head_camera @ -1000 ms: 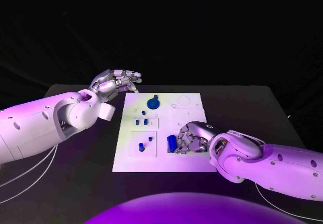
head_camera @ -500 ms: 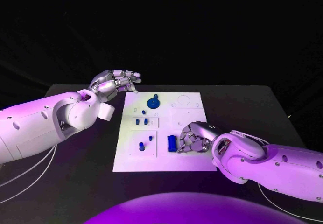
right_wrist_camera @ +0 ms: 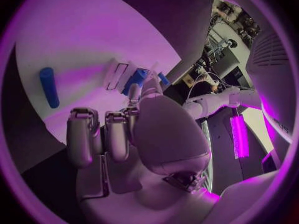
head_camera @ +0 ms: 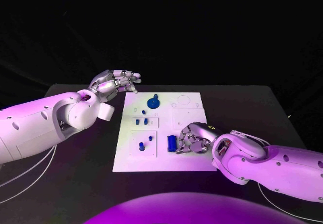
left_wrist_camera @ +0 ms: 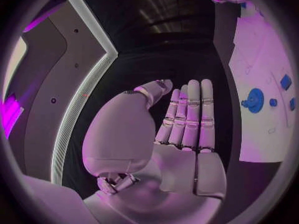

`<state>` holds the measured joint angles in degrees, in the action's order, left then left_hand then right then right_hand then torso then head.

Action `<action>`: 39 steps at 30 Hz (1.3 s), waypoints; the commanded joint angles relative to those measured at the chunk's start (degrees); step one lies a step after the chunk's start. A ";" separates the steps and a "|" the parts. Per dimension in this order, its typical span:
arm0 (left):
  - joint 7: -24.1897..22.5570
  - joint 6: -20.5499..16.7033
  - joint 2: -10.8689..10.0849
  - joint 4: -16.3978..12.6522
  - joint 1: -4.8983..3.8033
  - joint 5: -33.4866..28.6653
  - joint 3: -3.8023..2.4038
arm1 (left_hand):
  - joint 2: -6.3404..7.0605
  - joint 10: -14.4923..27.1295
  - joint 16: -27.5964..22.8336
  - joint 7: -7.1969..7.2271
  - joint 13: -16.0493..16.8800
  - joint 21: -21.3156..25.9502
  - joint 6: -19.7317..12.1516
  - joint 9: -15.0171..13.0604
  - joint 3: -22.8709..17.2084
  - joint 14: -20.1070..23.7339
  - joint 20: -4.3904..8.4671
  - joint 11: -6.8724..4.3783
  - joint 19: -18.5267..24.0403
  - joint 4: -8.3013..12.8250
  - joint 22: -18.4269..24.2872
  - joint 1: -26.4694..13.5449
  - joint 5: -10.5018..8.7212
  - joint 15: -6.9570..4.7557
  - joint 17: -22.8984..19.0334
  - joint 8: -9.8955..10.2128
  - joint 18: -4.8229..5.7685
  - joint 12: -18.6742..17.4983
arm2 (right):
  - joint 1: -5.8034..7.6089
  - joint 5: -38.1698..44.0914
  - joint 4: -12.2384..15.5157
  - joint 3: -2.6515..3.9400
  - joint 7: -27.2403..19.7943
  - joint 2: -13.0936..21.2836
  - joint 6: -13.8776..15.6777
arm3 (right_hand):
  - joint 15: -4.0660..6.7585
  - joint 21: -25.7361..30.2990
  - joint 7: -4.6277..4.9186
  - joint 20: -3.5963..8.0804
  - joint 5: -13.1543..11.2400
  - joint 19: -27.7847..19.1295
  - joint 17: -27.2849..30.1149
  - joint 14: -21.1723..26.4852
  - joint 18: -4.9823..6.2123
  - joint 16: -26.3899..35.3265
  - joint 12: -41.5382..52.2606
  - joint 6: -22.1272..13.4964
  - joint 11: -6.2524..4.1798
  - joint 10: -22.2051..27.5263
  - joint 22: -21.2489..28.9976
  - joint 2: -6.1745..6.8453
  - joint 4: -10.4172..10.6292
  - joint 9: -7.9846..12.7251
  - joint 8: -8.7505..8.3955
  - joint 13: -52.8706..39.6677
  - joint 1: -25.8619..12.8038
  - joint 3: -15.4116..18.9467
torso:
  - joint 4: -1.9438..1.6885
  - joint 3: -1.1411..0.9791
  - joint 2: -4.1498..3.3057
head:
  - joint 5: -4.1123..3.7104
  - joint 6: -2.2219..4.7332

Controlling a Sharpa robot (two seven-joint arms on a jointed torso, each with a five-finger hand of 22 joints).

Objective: Assemble the parts on the task board

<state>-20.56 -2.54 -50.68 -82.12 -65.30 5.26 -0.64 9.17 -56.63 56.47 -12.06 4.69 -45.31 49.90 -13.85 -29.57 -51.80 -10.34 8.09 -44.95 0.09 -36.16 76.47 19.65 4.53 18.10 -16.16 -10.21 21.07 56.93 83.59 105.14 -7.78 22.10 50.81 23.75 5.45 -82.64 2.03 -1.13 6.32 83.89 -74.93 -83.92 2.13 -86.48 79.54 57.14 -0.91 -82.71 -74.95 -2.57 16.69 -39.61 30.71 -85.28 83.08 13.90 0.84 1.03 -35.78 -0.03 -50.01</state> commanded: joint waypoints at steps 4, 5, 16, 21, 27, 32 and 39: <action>-0.25 0.59 0.07 -0.18 -0.02 -0.10 -0.02 | -0.16 0.03 0.07 0.02 -0.07 0.33 -0.09 -0.06 0.22 0.06 -0.08 0.25 0.02 -0.11 0.00 -0.26 0.22 0.16 -0.02 0.09 -0.13 -0.29 | 0.19 -2.06 -0.64 0.01 -1.22 0.85 1.70 | -0.20 0.74 -0.02 -0.11 1.38 2.80 -6.25 -4.34 -0.41 0.01 -2.89 -0.86 -1.03 -0.56 -12.78 -2.29 -0.34 0.04 0.00 4.87 2.09 -0.54 | 0.08 0.06 0.07 | -0.06 0.05; -0.26 0.60 0.07 -0.19 -0.02 -0.10 -0.02 | -0.16 0.03 0.07 0.02 -0.07 0.33 -0.09 -0.06 0.22 0.06 -0.08 0.25 0.02 -0.11 0.00 -0.26 0.22 0.16 -0.02 0.09 -0.13 -0.29 | 0.28 -2.65 -0.76 0.01 -1.31 1.08 2.15 | -0.24 0.99 0.07 -0.12 1.43 2.70 -6.12 -4.31 -0.36 0.07 -3.55 -1.10 -0.98 -0.20 -12.71 -2.33 -0.33 0.11 -0.16 5.32 2.35 -0.60 | 0.08 0.07 0.07 | -0.07 0.06; -0.36 0.48 -0.02 -0.35 -0.02 -0.12 0.02 | -0.15 0.05 0.09 0.00 -0.07 0.38 -0.13 -0.06 0.21 0.09 -0.08 0.26 0.00 -0.10 0.01 -0.26 0.21 0.17 -0.02 0.12 -0.13 -0.30 | 2.81 -12.13 -0.85 -0.02 -1.86 8.62 4.50 | -2.80 4.00 3.84 -2.17 3.15 1.47 -4.54 -3.93 0.17 0.93 -11.54 -6.33 2.15 4.29 -11.90 -3.01 -0.10 4.42 -8.53 10.93 3.68 -0.93 | 0.20 0.26 0.22 | -0.79 0.34; -0.35 0.43 -0.04 -0.42 -0.02 -0.12 0.06 | -0.15 0.05 0.09 0.00 -0.07 0.38 -0.13 -0.06 0.21 0.09 -0.08 0.26 0.00 -0.10 0.01 -0.26 0.21 0.17 -0.02 0.12 -0.13 -0.30 | 3.13 -11.65 -0.59 -0.07 -1.37 11.38 3.46 | -2.63 3.60 3.34 -2.28 3.16 1.66 -4.63 -3.95 0.13 0.90 -10.95 -4.12 1.81 3.75 -12.03 -3.22 -0.20 4.92 -8.91 10.65 3.94 -1.15 | 0.38 0.09 0.27 | -0.87 0.41; -0.37 0.47 0.03 -0.43 0.01 -0.12 0.12 | -0.15 0.05 0.09 0.00 -0.07 0.38 -0.13 -0.06 0.21 0.09 -0.08 0.26 0.00 -0.10 0.01 -0.26 0.21 0.17 -0.02 0.12 -0.13 -0.30 | 2.96 -8.86 -0.53 -0.21 0.94 12.56 1.75 | -2.35 3.47 2.98 -2.11 2.61 1.74 -4.61 -3.94 0.11 0.93 -11.06 -2.60 1.49 3.64 -12.07 -2.96 -0.01 5.13 -9.04 10.83 3.28 -0.81 | 0.24 0.09 0.23 | -1.42 0.64; -0.35 0.51 0.07 -0.46 0.03 -0.12 0.14 | -0.15 0.05 0.09 0.00 -0.07 0.38 -0.13 -0.06 0.21 0.09 -0.08 0.26 0.00 -0.10 0.01 -0.26 0.21 0.17 -0.02 0.12 -0.13 -0.30 | 2.47 -7.39 -0.48 -0.32 2.93 12.67 0.89 | -2.33 3.58 2.96 -2.05 2.19 1.72 -4.46 -3.91 0.12 1.03 -11.13 -2.01 1.49 3.53 -12.05 -2.93 0.04 5.30 -9.39 10.97 0.95 0.15 | 0.11 0.10 0.16 | -2.10 0.70; -0.31 0.53 -0.01 -0.50 0.06 -0.12 0.16 | -0.15 0.05 0.09 0.00 -0.07 0.38 -0.13 -0.06 0.21 0.09 -0.08 0.26 0.00 -0.10 0.01 -0.26 0.21 0.17 -0.02 0.12 -0.13 -0.30 | 1.16 -5.33 -0.78 -0.41 4.76 11.61 0.59 | -2.34 3.64 2.99 -2.05 2.21 1.71 -4.40 -3.90 0.13 1.07 -11.16 -1.91 1.52 3.51 -12.04 -2.67 0.03 5.35 -9.59 11.03 0.05 0.66 | 0.06 0.02 0.07 | -2.10 0.60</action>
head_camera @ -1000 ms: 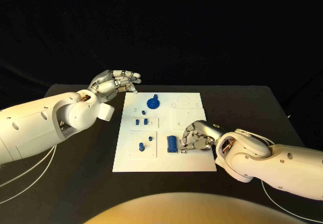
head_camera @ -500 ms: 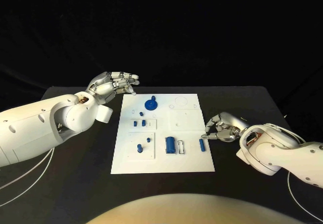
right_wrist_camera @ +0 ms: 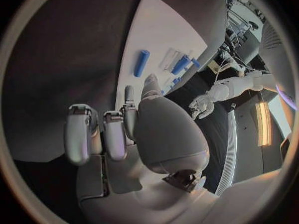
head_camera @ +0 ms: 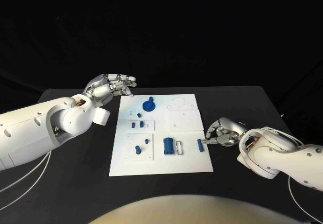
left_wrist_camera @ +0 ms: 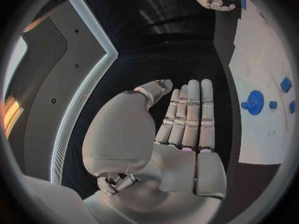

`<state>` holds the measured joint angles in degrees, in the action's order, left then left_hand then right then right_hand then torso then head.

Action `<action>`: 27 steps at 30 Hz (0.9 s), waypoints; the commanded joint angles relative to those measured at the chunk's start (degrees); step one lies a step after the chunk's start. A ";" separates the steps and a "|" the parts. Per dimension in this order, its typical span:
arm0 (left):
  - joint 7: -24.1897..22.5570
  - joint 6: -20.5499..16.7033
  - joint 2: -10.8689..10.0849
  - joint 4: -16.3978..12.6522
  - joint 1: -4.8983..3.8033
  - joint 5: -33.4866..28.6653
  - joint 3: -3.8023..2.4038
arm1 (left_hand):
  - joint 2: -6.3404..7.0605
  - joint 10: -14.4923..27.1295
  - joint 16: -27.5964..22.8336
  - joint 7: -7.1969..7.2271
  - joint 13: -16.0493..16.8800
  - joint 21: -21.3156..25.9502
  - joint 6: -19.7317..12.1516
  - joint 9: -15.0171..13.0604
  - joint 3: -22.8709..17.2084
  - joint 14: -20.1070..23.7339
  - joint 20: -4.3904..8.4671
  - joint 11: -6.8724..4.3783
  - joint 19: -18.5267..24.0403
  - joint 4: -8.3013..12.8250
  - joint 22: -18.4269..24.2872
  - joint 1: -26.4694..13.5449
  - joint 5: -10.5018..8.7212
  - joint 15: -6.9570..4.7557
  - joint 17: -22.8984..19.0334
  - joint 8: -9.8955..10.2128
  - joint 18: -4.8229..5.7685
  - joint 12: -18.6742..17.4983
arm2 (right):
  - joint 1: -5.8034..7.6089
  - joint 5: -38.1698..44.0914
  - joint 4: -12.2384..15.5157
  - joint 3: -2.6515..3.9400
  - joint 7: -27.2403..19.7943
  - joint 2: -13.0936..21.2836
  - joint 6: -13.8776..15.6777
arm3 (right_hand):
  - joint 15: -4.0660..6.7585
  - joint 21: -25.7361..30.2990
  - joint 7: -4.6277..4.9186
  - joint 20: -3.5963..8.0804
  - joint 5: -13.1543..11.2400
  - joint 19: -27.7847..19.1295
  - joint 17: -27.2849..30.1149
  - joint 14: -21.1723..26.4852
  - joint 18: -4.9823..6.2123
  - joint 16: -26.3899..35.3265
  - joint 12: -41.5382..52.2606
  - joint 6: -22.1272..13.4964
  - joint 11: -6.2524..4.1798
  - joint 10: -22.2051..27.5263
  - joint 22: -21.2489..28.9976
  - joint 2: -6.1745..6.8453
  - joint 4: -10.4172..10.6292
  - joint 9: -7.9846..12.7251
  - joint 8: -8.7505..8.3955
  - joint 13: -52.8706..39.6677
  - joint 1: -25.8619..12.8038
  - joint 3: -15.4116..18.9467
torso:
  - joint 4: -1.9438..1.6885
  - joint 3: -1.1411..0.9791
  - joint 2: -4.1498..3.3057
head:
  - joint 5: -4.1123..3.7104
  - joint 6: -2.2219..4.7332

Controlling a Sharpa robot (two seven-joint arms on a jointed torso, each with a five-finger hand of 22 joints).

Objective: Assemble the parts on the task board

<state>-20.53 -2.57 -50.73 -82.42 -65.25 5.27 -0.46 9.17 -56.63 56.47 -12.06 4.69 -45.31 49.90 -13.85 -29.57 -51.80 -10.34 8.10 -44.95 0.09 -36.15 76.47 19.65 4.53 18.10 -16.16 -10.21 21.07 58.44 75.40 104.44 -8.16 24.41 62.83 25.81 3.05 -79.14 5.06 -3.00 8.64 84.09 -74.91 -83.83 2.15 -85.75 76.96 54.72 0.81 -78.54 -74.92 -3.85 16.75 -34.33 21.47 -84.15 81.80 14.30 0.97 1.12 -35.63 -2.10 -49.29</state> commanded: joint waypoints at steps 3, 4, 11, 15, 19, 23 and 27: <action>-0.31 0.58 -0.02 -0.23 0.01 -0.12 -0.02 | -0.17 0.01 0.10 0.03 -0.05 0.44 -0.09 -0.08 0.22 0.11 -0.09 0.25 -0.01 -0.13 0.03 -0.29 0.21 0.18 -0.02 0.09 -0.13 -0.27 | -0.87 3.60 -0.40 -0.05 2.79 -1.11 -1.47 | 0.06 0.20 -0.06 -0.18 -0.10 1.49 -4.39 -3.98 0.13 0.36 -8.52 0.54 -0.21 -0.71 -12.05 -1.35 -0.05 0.06 -0.38 9.86 1.22 0.33 | -0.06 -0.02 -0.10 | 0.02 -0.17; -0.30 0.59 -0.04 -0.24 0.01 -0.12 -0.02 | -0.17 0.01 0.10 0.03 -0.05 0.44 -0.09 -0.08 0.22 0.11 -0.09 0.25 -0.01 -0.13 0.03 -0.29 0.21 0.18 -0.02 0.09 -0.13 -0.27 | -1.06 3.91 -0.50 -0.05 2.90 -1.32 -1.56 | 0.06 0.16 -0.07 -0.18 -0.09 1.50 -4.42 -3.99 0.12 0.35 -8.50 0.56 -0.21 -0.72 -12.06 -1.37 -0.07 0.06 -0.38 9.85 1.23 0.32 | -0.06 -0.01 -0.10 | 0.02 -0.19; -0.17 0.69 -0.26 -0.36 0.02 -0.12 -0.01 | -0.17 0.01 0.10 0.03 -0.05 0.44 -0.09 -0.08 0.22 0.11 -0.09 0.25 -0.01 -0.13 0.03 -0.29 0.21 0.18 -0.02 0.09 -0.13 -0.27 | -2.06 5.16 -1.07 -0.07 3.29 -2.64 -1.90 | 0.16 0.12 -0.25 -0.13 0.41 1.53 -4.44 -3.99 0.12 0.36 -8.36 0.75 -0.37 -0.81 -12.07 -1.55 -0.32 0.07 -0.47 9.77 1.85 0.07 | 0.02 -0.02 -0.07 | 0.17 -0.52; -0.11 0.77 -0.31 -0.42 0.02 -0.12 -0.01 | -0.17 0.01 0.10 0.03 -0.05 0.44 -0.09 -0.08 0.22 0.11 -0.09 0.25 -0.01 -0.13 0.03 -0.29 0.21 0.18 -0.02 0.09 -0.13 -0.27 | -2.32 5.68 -1.37 -0.08 3.36 -3.30 -2.15 | 0.16 0.12 -0.25 -0.13 0.41 1.53 -4.44 -3.99 0.12 0.36 -8.36 0.75 -0.37 -0.81 -12.07 -1.55 -0.32 0.07 -0.47 9.77 1.85 0.07 | 0.00 -0.03 -0.08 | 0.21 -0.58; -0.07 0.80 -0.36 -0.49 0.02 -0.11 -0.01 | -0.17 0.01 0.10 0.03 -0.05 0.44 -0.09 -0.08 0.22 0.11 -0.09 0.25 -0.01 -0.13 0.03 -0.29 0.21 0.18 -0.02 0.09 -0.13 -0.27 | -2.63 6.68 -1.79 -0.09 3.49 -3.84 -2.40 | 0.27 0.06 -0.43 -0.05 0.79 1.57 -4.52 -4.02 0.11 0.33 -8.00 1.08 -0.52 -1.00 -12.09 -1.58 -0.45 0.04 -0.48 9.53 2.61 -0.19 | -0.09 -0.01 -0.11 | 0.23 -0.65; -0.01 0.81 -0.45 -0.53 0.01 -0.10 -0.01 | -0.17 0.01 0.10 0.03 -0.05 0.44 -0.09 -0.08 0.22 0.11 -0.09 0.25 -0.01 -0.13 0.03 -0.29 0.21 0.18 -0.02 0.09 -0.13 -0.27 | -2.91 7.87 -2.13 -0.09 3.62 -4.32 -2.85 | 0.51 0.00 -0.74 0.13 1.18 1.61 -4.55 -4.02 0.09 0.34 -7.80 1.51 -0.79 -1.10 -12.12 -1.80 -0.73 0.02 -0.52 9.40 4.39 -0.96 | -0.05 -0.01 -0.06 | 0.29 -0.71; 0.03 0.84 -0.48 -0.56 0.01 -0.10 -0.01 | -0.17 0.01 0.10 0.03 -0.05 0.44 -0.09 -0.08 0.22 0.11 -0.09 0.25 -0.01 -0.13 0.03 -0.29 0.21 0.18 -0.02 0.09 -0.13 -0.27 | -3.12 9.15 -2.20 -0.11 3.68 -4.82 -3.31 | 1.00 -0.22 -1.27 0.61 0.79 1.72 -4.72 -4.06 0.04 0.30 -7.53 1.99 -1.31 -1.17 -12.19 -2.20 -1.72 0.21 -0.93 9.17 9.43 -4.08 | -0.03 0.01 -0.05 | 0.30 -0.71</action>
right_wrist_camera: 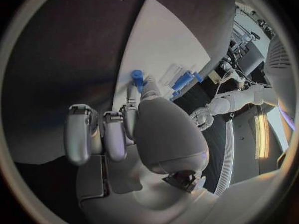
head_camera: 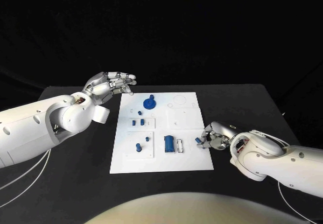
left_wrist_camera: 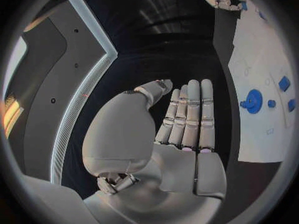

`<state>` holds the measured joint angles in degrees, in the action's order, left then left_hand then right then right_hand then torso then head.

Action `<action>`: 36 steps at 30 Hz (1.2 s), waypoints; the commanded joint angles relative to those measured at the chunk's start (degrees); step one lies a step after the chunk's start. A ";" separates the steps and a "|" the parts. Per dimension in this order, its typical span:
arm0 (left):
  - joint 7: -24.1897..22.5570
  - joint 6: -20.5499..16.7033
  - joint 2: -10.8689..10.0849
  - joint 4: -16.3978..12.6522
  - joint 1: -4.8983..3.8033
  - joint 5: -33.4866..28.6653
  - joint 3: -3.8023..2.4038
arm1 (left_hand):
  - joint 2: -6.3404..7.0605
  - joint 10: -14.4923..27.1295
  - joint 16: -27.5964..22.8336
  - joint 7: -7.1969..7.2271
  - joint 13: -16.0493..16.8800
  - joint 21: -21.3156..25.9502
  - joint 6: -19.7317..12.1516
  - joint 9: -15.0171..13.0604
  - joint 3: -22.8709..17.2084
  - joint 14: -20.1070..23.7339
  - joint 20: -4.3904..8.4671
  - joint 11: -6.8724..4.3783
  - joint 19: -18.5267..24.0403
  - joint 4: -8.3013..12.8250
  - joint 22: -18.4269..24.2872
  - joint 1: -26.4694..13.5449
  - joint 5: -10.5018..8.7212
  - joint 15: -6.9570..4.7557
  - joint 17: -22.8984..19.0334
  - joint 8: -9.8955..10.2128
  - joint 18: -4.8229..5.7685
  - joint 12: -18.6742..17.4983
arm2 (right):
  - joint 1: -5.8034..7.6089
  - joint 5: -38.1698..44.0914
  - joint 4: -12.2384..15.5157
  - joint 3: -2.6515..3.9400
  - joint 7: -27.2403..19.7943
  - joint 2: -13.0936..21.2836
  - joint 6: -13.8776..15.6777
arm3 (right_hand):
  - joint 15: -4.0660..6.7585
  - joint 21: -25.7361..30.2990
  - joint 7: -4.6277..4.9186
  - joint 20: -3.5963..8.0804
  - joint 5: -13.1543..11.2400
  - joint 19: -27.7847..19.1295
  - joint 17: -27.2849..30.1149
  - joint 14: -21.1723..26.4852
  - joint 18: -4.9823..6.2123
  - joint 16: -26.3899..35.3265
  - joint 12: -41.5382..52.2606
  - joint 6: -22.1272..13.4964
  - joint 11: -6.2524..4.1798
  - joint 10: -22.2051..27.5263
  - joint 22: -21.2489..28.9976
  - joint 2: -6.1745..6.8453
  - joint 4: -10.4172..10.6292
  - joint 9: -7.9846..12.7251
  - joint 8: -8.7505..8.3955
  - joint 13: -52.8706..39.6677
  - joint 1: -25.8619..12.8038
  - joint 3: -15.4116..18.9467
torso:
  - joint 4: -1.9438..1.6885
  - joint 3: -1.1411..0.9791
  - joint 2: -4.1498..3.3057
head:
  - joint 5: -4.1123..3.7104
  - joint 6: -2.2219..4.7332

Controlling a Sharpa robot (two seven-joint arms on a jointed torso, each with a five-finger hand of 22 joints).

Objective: Assemble the parts on the task board

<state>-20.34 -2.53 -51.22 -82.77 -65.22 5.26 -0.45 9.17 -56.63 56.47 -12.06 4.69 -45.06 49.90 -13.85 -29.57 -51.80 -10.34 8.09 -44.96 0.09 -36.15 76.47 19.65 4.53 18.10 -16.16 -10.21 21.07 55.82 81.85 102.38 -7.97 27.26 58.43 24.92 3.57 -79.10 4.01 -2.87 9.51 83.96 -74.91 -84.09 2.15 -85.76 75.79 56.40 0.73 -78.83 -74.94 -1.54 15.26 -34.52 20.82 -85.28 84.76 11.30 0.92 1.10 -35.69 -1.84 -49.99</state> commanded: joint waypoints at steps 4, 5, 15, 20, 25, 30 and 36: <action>-0.12 0.85 0.00 -0.24 -0.01 -0.08 -0.03 | -0.17 0.01 0.10 0.03 -0.05 0.20 -0.09 -0.08 0.22 0.11 -0.09 0.25 -0.01 -0.13 0.03 -0.29 0.21 0.18 -0.03 0.09 -0.13 -0.27 | -0.69 4.37 -0.12 -0.32 1.09 -0.90 -3.05 | 0.68 -0.55 -0.46 0.82 0.73 1.96 -5.00 -3.85 -0.04 0.22 -6.36 0.77 -1.47 -0.95 -12.26 -3.52 -1.58 0.23 -0.37 10.27 11.13 -6.21 | 0.02 0.06 0.06 | 0.03 -0.01; -0.11 0.85 0.00 -0.25 -0.01 -0.08 -0.03 | -0.17 0.01 0.10 0.03 -0.05 0.20 -0.09 -0.08 0.22 0.11 -0.09 0.25 -0.01 -0.13 0.03 -0.29 0.21 0.18 -0.03 0.09 -0.13 -0.27 | -0.71 4.56 -0.11 -0.33 1.14 -0.95 -3.14 | 0.69 -0.61 -0.46 0.82 0.94 1.99 -5.03 -3.85 -0.05 0.21 -6.35 0.78 -1.48 -1.01 -12.28 -3.16 -1.55 0.11 -0.31 10.27 11.28 -6.95 | 0.00 0.07 0.06 | 0.01 -0.01; 0.11 0.92 -0.08 -0.34 -0.01 0.01 -0.03 | -0.17 0.01 0.10 0.03 -0.05 0.20 -0.09 -0.08 0.22 0.11 -0.09 0.25 -0.01 -0.13 0.03 -0.29 0.21 0.18 -0.03 0.09 -0.13 -0.27 | -0.82 6.99 -0.14 -0.35 2.17 -1.72 -4.75 | 0.69 -0.60 -0.62 0.73 2.70 2.00 -5.21 -3.89 -0.05 0.27 -6.42 1.01 -1.40 -1.34 -12.27 6.78 0.76 -1.61 0.21 10.33 3.34 -26.59 | -0.02 0.14 0.07 | 0.01 -0.01; 0.16 0.90 -0.08 -0.35 -0.02 0.04 -0.03 | -0.18 0.04 0.13 0.05 -0.05 0.26 -0.08 -0.10 0.20 0.13 -0.09 0.24 -0.05 -0.10 0.04 -0.25 0.22 0.16 -0.03 0.08 -0.14 -0.28 | -0.82 7.44 0.15 -0.35 2.39 -1.79 -4.30 | 0.62 -1.05 -0.34 0.74 5.91 2.20 -5.57 -3.99 -0.14 0.14 -6.07 0.87 -1.39 -1.70 -12.40 10.22 -0.62 -2.71 0.82 10.11 -1.87 -35.91 | -0.05 0.14 0.06 | -0.04 -0.01; 0.18 0.85 -0.02 -0.32 -0.02 0.06 -0.03 | -0.18 0.04 0.13 0.05 -0.05 0.26 -0.08 -0.10 0.20 0.13 -0.09 0.24 -0.05 -0.10 0.04 -0.25 0.22 0.16 -0.03 0.08 -0.14 -0.28 | -0.58 7.30 1.31 -0.33 2.25 -1.51 -2.20 | 0.63 -1.91 -0.30 0.74 8.93 2.55 -6.18 -4.12 -0.31 -0.15 -5.28 0.52 -1.39 -2.38 -12.62 10.98 -2.87 -4.02 1.75 9.59 -5.57 -41.20 | 0.00 0.17 0.11 | 0.04 -0.01; 0.18 0.85 0.07 -0.30 -0.02 0.07 -0.03 | -0.18 0.04 0.13 0.05 -0.05 0.26 -0.08 -0.10 0.20 0.13 -0.09 0.24 -0.05 -0.10 0.04 -0.25 0.22 0.16 -0.03 0.08 -0.14 -0.28 | 0.31 5.75 2.94 -0.29 1.83 -1.42 0.11 | 0.65 -2.32 -0.30 0.75 9.67 2.71 -6.34 -4.16 -0.38 -0.24 -4.86 0.49 -1.39 -2.67 -12.73 10.99 -3.61 -4.46 2.08 9.30 -7.28 -42.85 | -0.02 0.14 0.08 | 0.00 -0.01; 0.20 0.86 0.14 -0.29 -0.02 0.08 -0.03 | -0.18 0.04 0.13 0.05 -0.05 0.26 -0.08 -0.10 0.20 0.13 -0.09 0.24 -0.05 -0.10 0.04 -0.25 0.22 0.16 -0.03 0.08 -0.14 -0.28 | 1.15 0.96 4.28 -0.25 1.17 -2.41 1.99 | 0.66 -2.44 -0.38 0.76 9.50 2.75 -6.40 -4.18 -0.40 -0.27 -4.59 0.52 -1.43 -2.86 -12.75 11.34 -3.96 -4.84 2.34 9.09 -9.99 -43.93 | -0.04 0.15 0.05 | -0.04 -0.01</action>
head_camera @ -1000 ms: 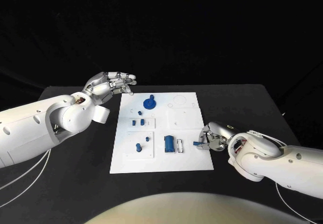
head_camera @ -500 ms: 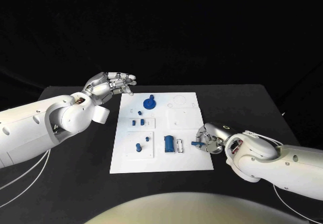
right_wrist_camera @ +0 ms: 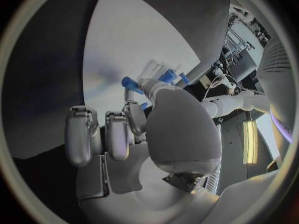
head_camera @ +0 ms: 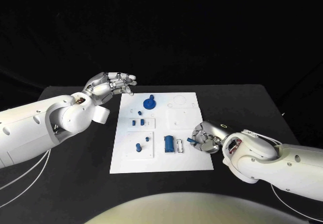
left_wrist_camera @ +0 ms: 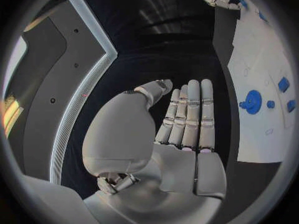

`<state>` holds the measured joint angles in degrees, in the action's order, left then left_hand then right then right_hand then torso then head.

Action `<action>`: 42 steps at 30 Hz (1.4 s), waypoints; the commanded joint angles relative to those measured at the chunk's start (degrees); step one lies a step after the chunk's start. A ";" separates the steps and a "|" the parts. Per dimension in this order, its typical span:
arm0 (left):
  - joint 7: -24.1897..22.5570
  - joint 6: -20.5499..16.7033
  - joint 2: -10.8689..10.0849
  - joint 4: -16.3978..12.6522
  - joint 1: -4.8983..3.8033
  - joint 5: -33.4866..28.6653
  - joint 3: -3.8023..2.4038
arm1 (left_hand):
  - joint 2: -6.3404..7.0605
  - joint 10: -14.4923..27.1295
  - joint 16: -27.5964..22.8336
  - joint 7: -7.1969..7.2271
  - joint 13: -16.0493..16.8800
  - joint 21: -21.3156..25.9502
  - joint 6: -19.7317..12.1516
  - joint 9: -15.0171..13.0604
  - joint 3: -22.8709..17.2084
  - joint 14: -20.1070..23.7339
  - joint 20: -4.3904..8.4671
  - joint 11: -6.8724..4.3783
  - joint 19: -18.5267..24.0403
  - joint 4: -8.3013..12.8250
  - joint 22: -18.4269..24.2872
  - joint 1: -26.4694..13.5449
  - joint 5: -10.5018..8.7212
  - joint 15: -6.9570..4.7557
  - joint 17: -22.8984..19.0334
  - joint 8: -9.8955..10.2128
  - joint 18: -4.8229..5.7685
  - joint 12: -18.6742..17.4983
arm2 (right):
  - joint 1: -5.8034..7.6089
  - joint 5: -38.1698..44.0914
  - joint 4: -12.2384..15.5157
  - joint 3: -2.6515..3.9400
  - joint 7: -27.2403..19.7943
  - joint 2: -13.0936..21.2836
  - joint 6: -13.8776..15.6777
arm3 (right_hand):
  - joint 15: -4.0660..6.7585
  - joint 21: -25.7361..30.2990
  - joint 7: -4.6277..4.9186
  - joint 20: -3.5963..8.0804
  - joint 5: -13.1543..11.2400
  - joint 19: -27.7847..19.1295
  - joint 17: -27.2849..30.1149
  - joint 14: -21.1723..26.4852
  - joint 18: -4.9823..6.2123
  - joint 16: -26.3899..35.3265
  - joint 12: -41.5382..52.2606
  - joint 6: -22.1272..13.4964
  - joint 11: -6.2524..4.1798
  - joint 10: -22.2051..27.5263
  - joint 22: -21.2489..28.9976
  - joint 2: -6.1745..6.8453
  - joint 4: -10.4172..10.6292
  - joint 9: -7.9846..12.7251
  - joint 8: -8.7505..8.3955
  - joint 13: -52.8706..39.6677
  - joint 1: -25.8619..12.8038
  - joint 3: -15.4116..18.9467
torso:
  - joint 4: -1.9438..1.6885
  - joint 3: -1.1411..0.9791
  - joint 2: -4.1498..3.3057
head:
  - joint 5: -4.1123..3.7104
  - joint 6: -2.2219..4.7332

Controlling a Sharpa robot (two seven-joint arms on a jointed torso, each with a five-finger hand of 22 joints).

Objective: Assemble the parts on the task board

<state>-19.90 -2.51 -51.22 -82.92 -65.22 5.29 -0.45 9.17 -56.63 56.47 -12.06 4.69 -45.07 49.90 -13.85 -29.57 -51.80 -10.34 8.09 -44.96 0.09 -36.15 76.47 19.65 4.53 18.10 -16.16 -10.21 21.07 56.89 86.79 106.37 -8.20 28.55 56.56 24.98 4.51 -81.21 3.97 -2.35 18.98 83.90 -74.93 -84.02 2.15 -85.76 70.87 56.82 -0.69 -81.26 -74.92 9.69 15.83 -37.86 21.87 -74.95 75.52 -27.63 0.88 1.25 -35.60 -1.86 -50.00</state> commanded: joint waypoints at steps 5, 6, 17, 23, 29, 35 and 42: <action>-0.15 1.01 0.22 -0.18 -0.02 0.08 -0.03 | -0.20 0.06 0.14 0.03 -0.05 0.28 -0.10 -0.10 0.18 0.13 -0.08 0.24 -0.08 -0.07 0.03 -0.21 0.23 0.15 -0.03 0.09 -0.15 -0.28 | 0.28 -10.41 -0.56 0.00 -0.21 -2.26 1.58 | -0.21 -0.19 -0.47 0.28 -2.57 2.74 -6.48 -4.27 -0.37 -0.32 0.77 0.28 -0.09 -0.62 -12.72 0.07 -4.54 -1.62 1.36 -1.59 -3.11 -5.39 | 0.01 -0.05 -0.03 | -0.04 0.00; -0.11 1.07 0.22 -0.19 -0.02 0.09 -0.03 | -0.20 0.06 0.14 0.03 -0.05 0.28 -0.10 -0.10 0.18 0.13 -0.08 0.24 -0.08 -0.07 0.03 -0.21 0.23 0.15 -0.03 0.09 -0.15 -0.28 | 0.29 -11.28 -0.73 0.00 -0.21 -2.50 1.45 | -0.21 -0.21 -0.47 0.29 -2.62 2.75 -6.48 -4.27 -0.38 -0.32 0.77 0.31 -0.09 -0.62 -12.73 0.08 -4.51 -1.62 1.37 -1.59 -3.35 -5.39 | -0.02 -0.05 -0.04 | -0.04 0.00; 0.01 1.25 0.19 -0.38 -0.02 0.18 -0.03 | -0.20 0.06 0.14 0.03 -0.05 0.28 -0.10 -0.10 0.18 0.13 -0.08 0.24 -0.08 -0.07 0.03 -0.21 0.23 0.15 -0.03 0.09 -0.15 -0.28 | 0.00 -16.78 -2.70 -0.02 0.00 -4.88 -1.16 | -0.10 -0.61 -0.70 0.39 -0.76 2.90 -6.91 -4.37 -0.45 -0.53 2.96 1.47 -0.24 -1.59 -12.83 -0.21 -2.58 -1.48 1.73 -3.30 -9.15 -3.37 | 0.06 -0.11 -0.02 | 0.31 0.00; 0.01 1.28 0.20 -0.42 -0.02 0.19 -0.03 | -0.20 0.06 0.14 0.03 -0.05 0.28 -0.10 -0.10 0.18 0.13 -0.08 0.24 -0.08 -0.07 0.03 -0.21 0.23 0.15 -0.03 0.09 -0.15 -0.28 | -0.26 -16.97 -3.38 -0.02 0.06 -6.00 -1.72 | -0.04 -0.84 -0.77 0.44 -1.46 2.99 -7.15 -4.42 -0.50 -0.65 3.58 1.86 -0.29 -1.87 -12.89 -0.35 -1.72 -1.16 1.77 -3.81 -10.94 -2.57 | 0.08 -0.11 -0.02 | 0.37 0.00; 0.04 1.31 0.21 -0.43 -0.02 0.20 -0.03 | -0.20 0.06 0.14 0.03 -0.05 0.28 -0.10 -0.10 0.18 0.13 -0.08 0.24 -0.08 -0.07 0.03 -0.21 0.23 0.15 -0.03 0.09 -0.15 -0.28 | -0.32 -16.90 -3.99 -0.02 0.37 -6.66 -1.51 | 0.01 -0.99 -0.85 0.49 -1.92 3.05 -7.34 -4.46 -0.53 -0.75 4.06 2.23 -0.35 -2.10 -12.93 -0.59 -0.92 -0.93 1.89 -4.21 -12.36 -1.96 | 0.01 -0.13 -0.07 | 0.34 0.00; 0.06 1.25 0.13 -0.48 -0.02 0.20 -0.03 | -0.21 0.09 0.16 0.01 -0.05 0.30 -0.13 -0.10 0.16 0.13 -0.08 0.26 -0.12 -0.06 0.02 -0.19 0.23 0.16 -0.03 0.11 -0.15 -0.30 | -0.34 -17.15 -4.18 -0.02 0.38 -6.97 -1.25 | 0.04 -1.13 -0.88 0.51 -2.00 3.11 -7.44 -4.48 -0.55 -0.80 4.40 2.40 -0.38 -2.27 -12.97 -0.82 -0.50 -0.83 1.98 -4.49 -13.05 -1.72 | 0.10 -0.12 -0.06 | 0.42 0.00; 0.10 1.27 0.14 -0.46 -0.02 0.20 -0.04 | -0.27 0.09 0.17 0.01 -0.05 0.30 -0.13 -0.10 0.13 0.12 -0.07 0.25 -0.13 -0.07 0.01 -0.17 0.24 0.15 -0.03 0.11 -0.15 -0.30 | -0.34 -17.13 -4.38 -0.01 0.31 -7.20 -1.08 | 0.01 -1.12 -0.89 0.51 -5.49 3.10 -7.42 -4.47 -0.55 -0.79 4.59 2.64 -0.36 -2.35 -12.96 -1.08 0.67 -0.43 2.15 -4.76 -15.79 -0.26 | 0.07 -0.08 0.00 | 0.42 0.00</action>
<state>-19.60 -2.18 -51.17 -83.21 -65.22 5.33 -0.45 9.17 -56.63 56.47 -12.06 4.69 -45.07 49.90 -13.89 -29.57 -51.80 -10.34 8.09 -44.96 0.09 -36.16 76.47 19.65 4.53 18.10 -16.16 -10.21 21.07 56.66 69.88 101.89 -8.20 28.89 49.59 24.62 4.51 -81.98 2.83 -2.15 14.34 84.11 -74.91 -84.02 2.16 -86.21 75.11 59.61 -1.12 -83.12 -74.95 8.70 16.33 -38.40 23.96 -74.92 60.23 -28.21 0.96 1.14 -35.63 -1.42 -50.00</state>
